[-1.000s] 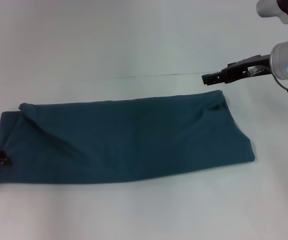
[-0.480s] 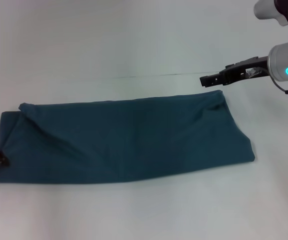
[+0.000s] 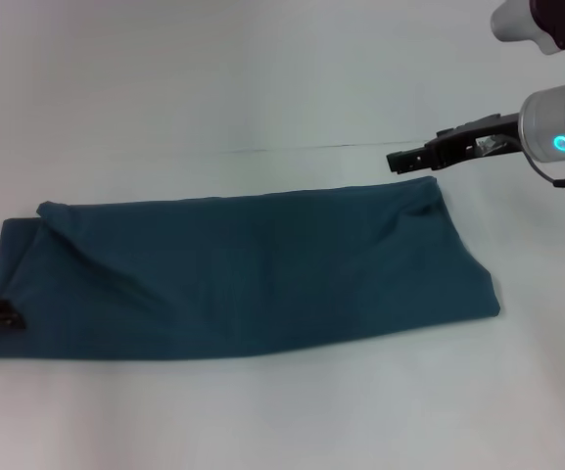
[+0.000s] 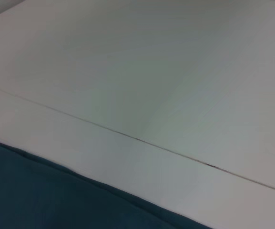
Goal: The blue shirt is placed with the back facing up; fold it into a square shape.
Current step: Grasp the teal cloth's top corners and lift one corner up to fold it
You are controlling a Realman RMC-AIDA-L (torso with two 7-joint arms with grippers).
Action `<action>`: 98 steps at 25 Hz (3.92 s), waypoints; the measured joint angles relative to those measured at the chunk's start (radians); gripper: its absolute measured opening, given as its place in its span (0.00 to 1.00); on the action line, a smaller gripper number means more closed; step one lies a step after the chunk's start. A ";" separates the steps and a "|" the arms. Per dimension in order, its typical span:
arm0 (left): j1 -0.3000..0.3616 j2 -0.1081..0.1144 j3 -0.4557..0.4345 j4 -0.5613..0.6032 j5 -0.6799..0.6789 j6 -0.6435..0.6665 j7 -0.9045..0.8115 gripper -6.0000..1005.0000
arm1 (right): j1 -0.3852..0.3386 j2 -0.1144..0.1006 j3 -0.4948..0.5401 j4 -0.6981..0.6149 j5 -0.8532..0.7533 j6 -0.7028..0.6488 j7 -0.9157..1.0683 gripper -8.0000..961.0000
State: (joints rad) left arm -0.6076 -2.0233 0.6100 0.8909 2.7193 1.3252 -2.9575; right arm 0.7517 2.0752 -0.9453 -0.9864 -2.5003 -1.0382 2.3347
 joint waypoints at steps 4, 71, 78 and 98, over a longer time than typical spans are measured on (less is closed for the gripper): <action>-0.009 0.000 -0.001 -0.012 0.002 -0.001 0.001 0.93 | 0.000 0.001 -0.003 0.000 -0.002 -0.002 0.000 0.96; -0.108 0.005 0.012 -0.096 -0.018 0.025 0.222 0.09 | -0.149 0.012 0.059 -0.162 -0.188 -0.398 0.246 0.93; -0.112 0.005 0.011 -0.100 -0.018 0.015 0.232 0.09 | -0.160 0.018 0.055 -0.099 -0.184 -0.329 0.257 0.92; -0.109 0.004 0.009 -0.102 -0.021 0.017 0.255 0.09 | -0.127 0.012 0.036 0.053 -0.145 -0.205 0.221 0.77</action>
State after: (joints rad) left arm -0.7169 -2.0193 0.6193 0.7892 2.6984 1.3425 -2.7020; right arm 0.6251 2.0868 -0.9088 -0.9334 -2.6450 -1.2430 2.5553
